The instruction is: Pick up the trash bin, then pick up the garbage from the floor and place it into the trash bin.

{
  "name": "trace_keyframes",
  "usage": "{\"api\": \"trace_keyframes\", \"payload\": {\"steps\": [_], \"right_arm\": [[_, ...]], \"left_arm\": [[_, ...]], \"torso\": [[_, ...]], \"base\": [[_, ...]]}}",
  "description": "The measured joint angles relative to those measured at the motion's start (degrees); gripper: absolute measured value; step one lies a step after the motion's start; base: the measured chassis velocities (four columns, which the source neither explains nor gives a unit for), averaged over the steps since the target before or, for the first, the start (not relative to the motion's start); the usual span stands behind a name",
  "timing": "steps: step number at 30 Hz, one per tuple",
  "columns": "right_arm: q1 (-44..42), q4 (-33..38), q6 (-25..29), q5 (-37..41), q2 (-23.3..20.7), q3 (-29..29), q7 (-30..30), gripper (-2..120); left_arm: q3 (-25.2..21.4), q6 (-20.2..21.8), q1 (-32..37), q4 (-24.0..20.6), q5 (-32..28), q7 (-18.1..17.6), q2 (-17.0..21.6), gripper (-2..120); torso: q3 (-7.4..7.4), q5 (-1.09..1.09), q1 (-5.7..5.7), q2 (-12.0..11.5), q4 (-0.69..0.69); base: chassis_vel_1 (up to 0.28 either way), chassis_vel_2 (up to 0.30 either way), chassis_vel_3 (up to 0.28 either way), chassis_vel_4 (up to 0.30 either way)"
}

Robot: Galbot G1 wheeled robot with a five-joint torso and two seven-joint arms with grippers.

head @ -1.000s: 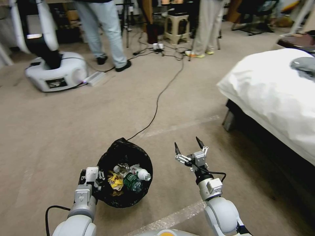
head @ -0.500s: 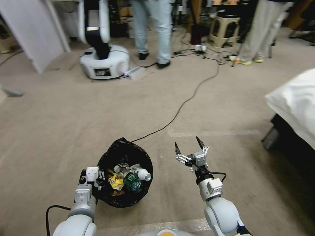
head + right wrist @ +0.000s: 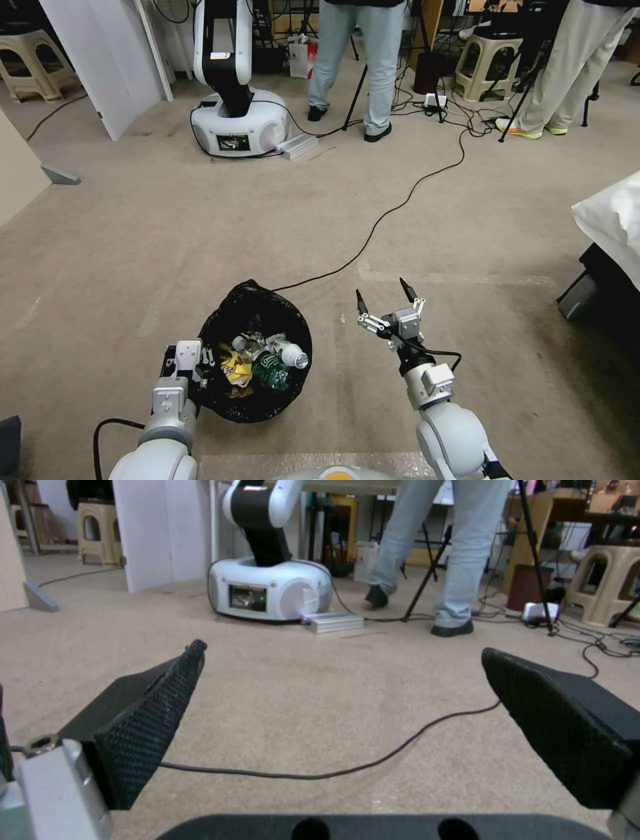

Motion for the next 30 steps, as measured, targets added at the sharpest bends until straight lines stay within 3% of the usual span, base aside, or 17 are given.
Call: {"api": "trace_keyframes", "payload": {"steps": [6,12,19,23,30], "right_arm": [[-0.02,0.00,0.07,0.00,-0.03,0.13,0.00,100],[-0.05,0.00,0.10,0.00,-0.04,0.16,0.00,100],[-0.09,-0.40,0.23,-0.03,0.05,0.18,-0.06,100],[-0.10,-0.50,0.27,-0.05,0.08,0.21,-0.11,100],[-0.15,-0.65,0.37,-0.05,0.09,0.37,-0.17,100]], "left_arm": [[0.65,2.62,0.14,-0.85,-4.05,-0.10,0.17,0],[0.78,8.38,0.31,-1.66,-11.24,0.39,0.76,0],[0.58,15.43,-0.88,-0.72,-21.60,4.47,2.00,0],[1.19,17.46,-1.99,0.19,-25.72,5.01,2.03,0],[1.72,17.90,-3.93,2.88,-27.59,4.75,2.08,0]], "torso": [[0.00,0.00,0.00,0.00,0.00],[0.00,0.00,0.00,0.00,0.01],[0.00,0.02,0.00,0.00,0.00],[0.00,-0.02,0.00,0.00,-0.01],[0.00,0.04,0.00,0.00,0.02]], "base": [[0.000,0.000,0.000,0.000],[0.000,0.000,0.000,0.000],[0.000,0.000,0.000,0.000],[0.000,0.000,0.000,0.000],[0.000,0.000,0.000,0.000]]}}
